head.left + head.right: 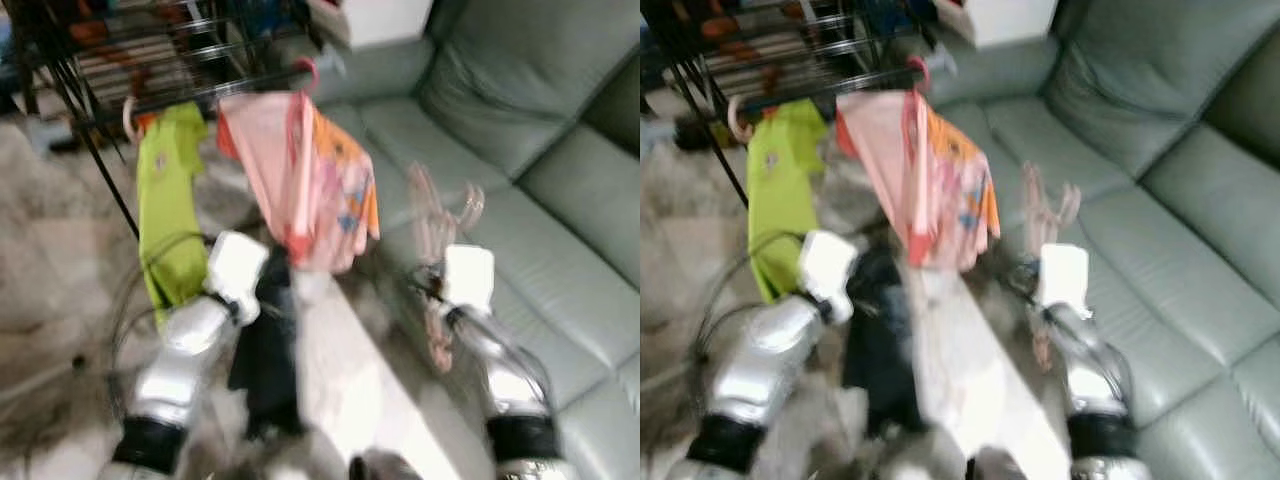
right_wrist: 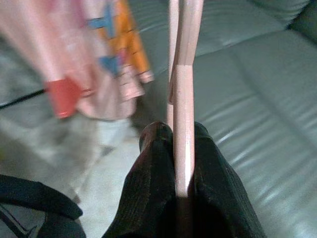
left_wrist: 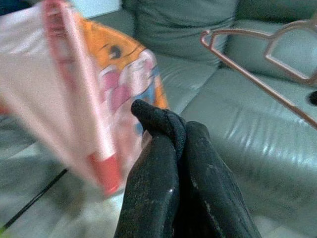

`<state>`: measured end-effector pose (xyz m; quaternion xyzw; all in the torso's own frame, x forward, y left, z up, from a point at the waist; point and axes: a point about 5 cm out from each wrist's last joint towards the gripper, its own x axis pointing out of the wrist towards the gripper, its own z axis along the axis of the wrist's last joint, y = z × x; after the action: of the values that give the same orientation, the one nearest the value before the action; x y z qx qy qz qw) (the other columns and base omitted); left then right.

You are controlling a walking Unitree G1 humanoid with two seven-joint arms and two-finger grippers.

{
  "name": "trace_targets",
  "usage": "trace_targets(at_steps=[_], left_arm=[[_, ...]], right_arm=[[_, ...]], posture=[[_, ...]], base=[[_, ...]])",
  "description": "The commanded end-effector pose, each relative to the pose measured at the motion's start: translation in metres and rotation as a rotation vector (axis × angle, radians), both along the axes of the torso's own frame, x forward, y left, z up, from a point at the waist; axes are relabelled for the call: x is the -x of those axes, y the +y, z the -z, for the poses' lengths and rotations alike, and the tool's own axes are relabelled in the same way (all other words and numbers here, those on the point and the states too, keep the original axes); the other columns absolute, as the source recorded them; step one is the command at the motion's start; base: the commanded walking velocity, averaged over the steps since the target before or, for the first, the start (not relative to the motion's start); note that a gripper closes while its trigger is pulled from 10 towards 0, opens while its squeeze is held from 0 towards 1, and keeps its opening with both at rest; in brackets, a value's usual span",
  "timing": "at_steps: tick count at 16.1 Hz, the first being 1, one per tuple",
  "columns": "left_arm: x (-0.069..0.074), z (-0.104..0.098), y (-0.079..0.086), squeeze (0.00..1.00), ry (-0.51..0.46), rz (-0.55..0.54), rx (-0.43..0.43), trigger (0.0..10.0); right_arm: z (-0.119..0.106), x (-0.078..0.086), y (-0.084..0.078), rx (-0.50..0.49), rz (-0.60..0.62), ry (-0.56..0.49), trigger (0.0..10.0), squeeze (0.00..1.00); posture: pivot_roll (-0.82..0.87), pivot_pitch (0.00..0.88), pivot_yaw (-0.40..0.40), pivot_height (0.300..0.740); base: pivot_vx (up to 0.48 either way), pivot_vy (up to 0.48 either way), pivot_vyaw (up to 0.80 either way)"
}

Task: Hang hanger

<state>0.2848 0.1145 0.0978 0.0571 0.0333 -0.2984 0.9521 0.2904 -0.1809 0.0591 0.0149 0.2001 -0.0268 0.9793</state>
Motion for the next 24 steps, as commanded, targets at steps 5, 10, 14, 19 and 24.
trace_targets(at_steps=[5, 10, 14, 19, 24], left_arm=[[-0.002, -0.007, 0.008, 0.0, -0.022, -0.014, -0.022, 10.0], [0.001, -0.002, 0.008, 0.0, 0.015, 0.007, -0.037, 10.0], [0.001, -0.001, 0.007, 0.0, 0.021, 0.013, -0.049, 10.0], [0.003, 0.002, 0.013, 0.0, -0.002, -0.014, -0.098, 10.0], [0.004, 0.002, 0.011, 0.0, -0.006, -0.002, -0.078, 10.0]], right_arm=[[-0.006, -0.003, 0.012, -0.009, -0.022, -0.028, 10.0, 0.0], [-0.005, -0.003, 0.011, 0.003, -0.015, -0.022, 10.0, 0.0], [-0.004, -0.004, 0.011, 0.006, -0.011, -0.018, 10.0, 0.0], [-0.001, -0.004, 0.005, 0.014, 0.035, 0.0, 10.0, 0.0], [0.0, -0.005, 0.005, 0.032, 0.035, 0.003, 10.0, 0.0]], posture=[[-0.02, 0.125, -0.034, 0.74], [-0.01, 0.121, -0.038, 0.74], [-0.01, 0.117, -0.04, 0.74], [-0.01, 0.108, -0.042, 0.74], [-0.01, 0.108, -0.046, 0.74]], base=[[0.282, 0.297, -0.36], [0.0, 0.478, 0.0], [0.0, 0.48, 0.0], [0.0, 0.192, 0.0], [0.0, 0.0, 0.0]])
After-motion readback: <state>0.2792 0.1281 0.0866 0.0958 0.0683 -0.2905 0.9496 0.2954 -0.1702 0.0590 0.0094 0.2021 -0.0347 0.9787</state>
